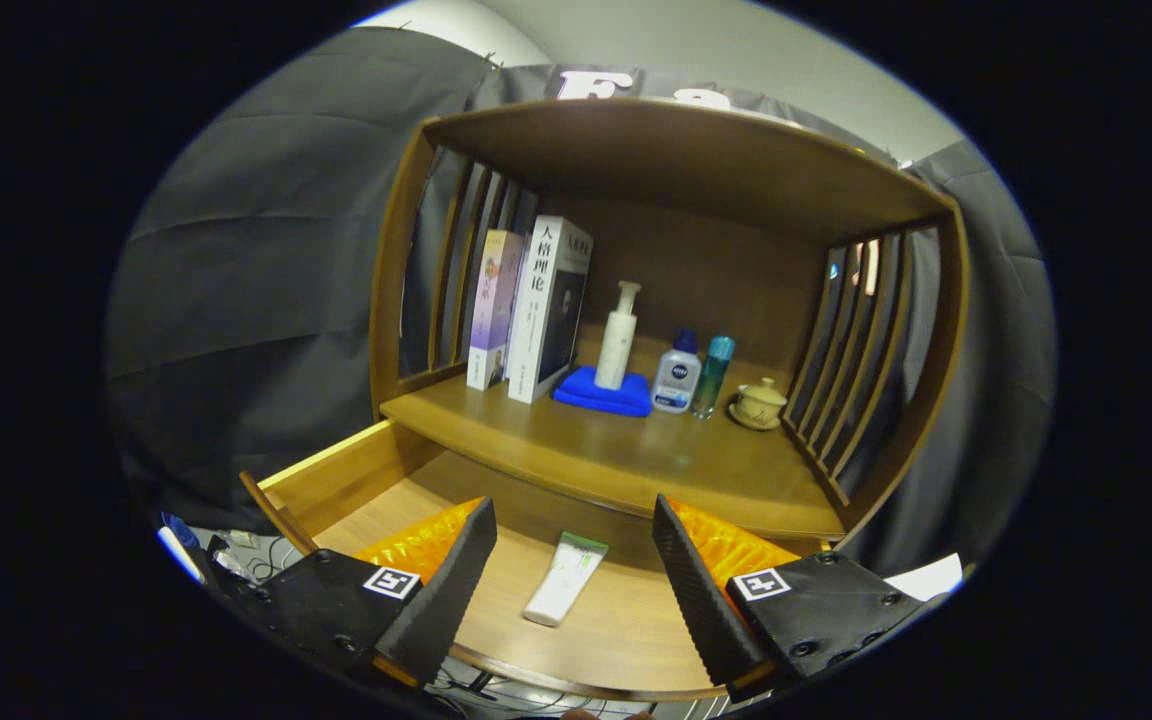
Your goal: Pull open the drawer, take out the items inside it, and place them on the countertop above the cabinet.
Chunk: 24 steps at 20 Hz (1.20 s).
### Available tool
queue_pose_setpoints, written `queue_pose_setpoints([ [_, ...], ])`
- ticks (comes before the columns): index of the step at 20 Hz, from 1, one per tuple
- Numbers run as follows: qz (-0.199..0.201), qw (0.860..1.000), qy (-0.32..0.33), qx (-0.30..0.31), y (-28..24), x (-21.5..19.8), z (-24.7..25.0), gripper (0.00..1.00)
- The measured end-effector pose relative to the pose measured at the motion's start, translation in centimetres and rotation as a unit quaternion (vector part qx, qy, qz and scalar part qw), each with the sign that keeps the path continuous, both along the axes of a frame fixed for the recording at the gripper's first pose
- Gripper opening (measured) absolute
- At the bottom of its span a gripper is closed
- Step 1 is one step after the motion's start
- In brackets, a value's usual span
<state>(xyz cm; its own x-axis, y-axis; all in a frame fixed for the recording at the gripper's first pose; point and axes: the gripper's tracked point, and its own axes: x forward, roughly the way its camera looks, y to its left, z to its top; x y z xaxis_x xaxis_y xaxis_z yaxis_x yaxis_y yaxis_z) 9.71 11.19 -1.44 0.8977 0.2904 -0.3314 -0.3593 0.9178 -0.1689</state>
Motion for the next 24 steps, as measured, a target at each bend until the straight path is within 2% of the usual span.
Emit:
queue_pose_setpoints([
  [3,0.03,0.997,0.072,-0.004,1.7,1.4,-2.6,0.98],
  [7,0.045,0.986,0.157,-0.031,2.1,3.2,-5.5,0.98],
  [12,0.039,0.97,0.232,-0.068,1.5,5.3,-9.3,0.98],
  [18,0.044,0.94,0.328,-0.083,1.7,4.6,-13.2,0.98],
  [24,0.021,0.914,0.39,-0.107,0.8,5.7,-16.4,0.98],
])
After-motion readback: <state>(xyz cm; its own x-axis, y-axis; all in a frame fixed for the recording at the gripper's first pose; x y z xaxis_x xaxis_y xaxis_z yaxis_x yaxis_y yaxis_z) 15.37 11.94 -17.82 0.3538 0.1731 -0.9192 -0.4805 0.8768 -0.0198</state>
